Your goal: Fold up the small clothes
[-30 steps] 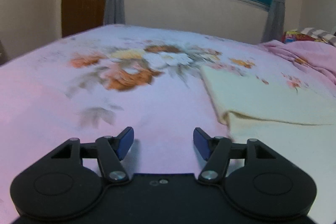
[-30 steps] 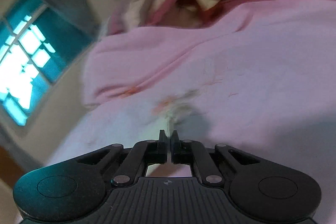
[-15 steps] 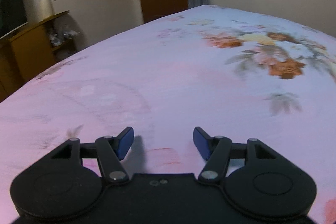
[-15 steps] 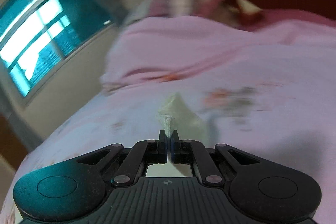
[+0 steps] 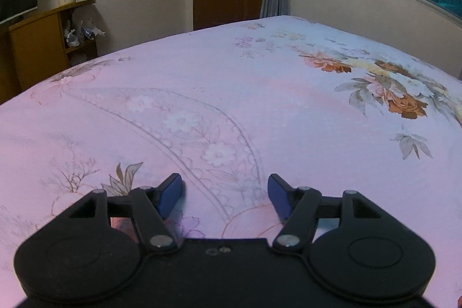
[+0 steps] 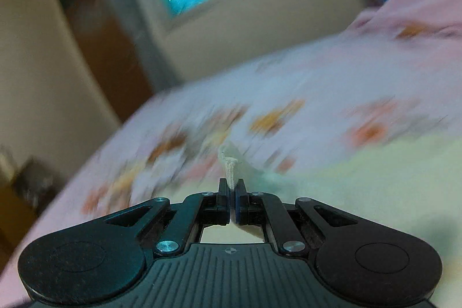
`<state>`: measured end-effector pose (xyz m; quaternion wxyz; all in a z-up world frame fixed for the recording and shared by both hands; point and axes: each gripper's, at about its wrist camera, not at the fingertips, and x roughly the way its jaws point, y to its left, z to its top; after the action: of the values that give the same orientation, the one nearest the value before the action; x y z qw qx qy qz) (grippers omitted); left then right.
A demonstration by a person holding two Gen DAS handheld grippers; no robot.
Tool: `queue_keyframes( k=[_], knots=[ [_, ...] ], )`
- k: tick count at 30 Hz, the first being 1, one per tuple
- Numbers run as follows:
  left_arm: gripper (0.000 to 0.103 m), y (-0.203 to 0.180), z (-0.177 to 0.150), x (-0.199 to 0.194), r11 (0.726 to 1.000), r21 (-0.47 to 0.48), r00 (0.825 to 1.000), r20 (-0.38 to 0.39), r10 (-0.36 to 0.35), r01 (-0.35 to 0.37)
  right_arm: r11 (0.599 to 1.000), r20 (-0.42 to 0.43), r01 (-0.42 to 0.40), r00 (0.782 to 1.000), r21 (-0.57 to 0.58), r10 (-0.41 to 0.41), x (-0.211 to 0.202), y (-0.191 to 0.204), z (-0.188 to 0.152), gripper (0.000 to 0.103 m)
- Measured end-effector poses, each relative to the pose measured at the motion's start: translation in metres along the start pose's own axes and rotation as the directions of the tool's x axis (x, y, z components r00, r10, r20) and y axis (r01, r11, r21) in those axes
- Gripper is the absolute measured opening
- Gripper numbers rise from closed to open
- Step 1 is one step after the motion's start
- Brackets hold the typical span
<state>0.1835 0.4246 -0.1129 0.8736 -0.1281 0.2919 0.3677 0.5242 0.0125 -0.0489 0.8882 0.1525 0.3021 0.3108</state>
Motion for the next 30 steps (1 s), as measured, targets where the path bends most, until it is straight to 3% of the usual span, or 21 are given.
queue_keyframes(
  k=[2,7,13,18,20,22,24,27,30],
  knots=[
    [0.067,0.004,0.0,0.001,1.0,-0.022,1.0,0.003,-0.019,0.019,0.998,-0.058,-0.014,0.998,-0.053,0.011,0.026,0.027,-0.028,0.003],
    [0.069,0.007,-0.002,0.001,0.998,-0.039,0.999,0.015,-0.041,0.041,0.985,-0.062,0.001,0.998,-0.172,-0.012,0.042,0.054,-0.069,0.003],
    [0.07,0.009,-0.004,0.0,0.997,-0.053,0.998,0.025,-0.053,0.054,0.976,-0.022,-0.011,1.0,-0.217,0.006,0.03,0.067,-0.072,0.003],
    [0.07,0.009,-0.004,0.0,0.997,-0.05,0.998,0.025,-0.051,0.052,0.975,-0.091,-0.062,0.995,-0.214,0.043,0.029,0.075,-0.075,0.003],
    [0.07,0.009,-0.004,0.0,0.998,-0.047,0.999,0.024,-0.049,0.05,0.973,-0.181,-0.123,0.98,-0.197,0.087,0.038,0.076,-0.082,0.013],
    [0.07,0.008,-0.004,0.001,0.998,-0.044,0.999,0.024,-0.047,0.048,0.957,-0.183,-0.205,0.969,-0.204,0.168,0.029,0.081,-0.086,0.051],
    [0.07,0.007,-0.003,0.001,0.998,-0.041,0.999,0.023,-0.045,0.046,0.95,-0.15,-0.247,0.964,-0.192,0.22,0.013,0.08,-0.089,0.051],
    [0.07,0.007,-0.003,0.001,0.998,-0.038,0.999,0.022,-0.044,0.044,0.959,-0.088,-0.204,0.978,-0.196,0.19,-0.017,0.068,-0.091,0.049],
    [0.067,0.005,-0.002,0.0,0.998,-0.029,0.999,0.023,-0.046,0.047,0.969,-0.025,-0.111,0.994,-0.221,0.108,-0.056,0.039,-0.087,0.03]
  ],
)
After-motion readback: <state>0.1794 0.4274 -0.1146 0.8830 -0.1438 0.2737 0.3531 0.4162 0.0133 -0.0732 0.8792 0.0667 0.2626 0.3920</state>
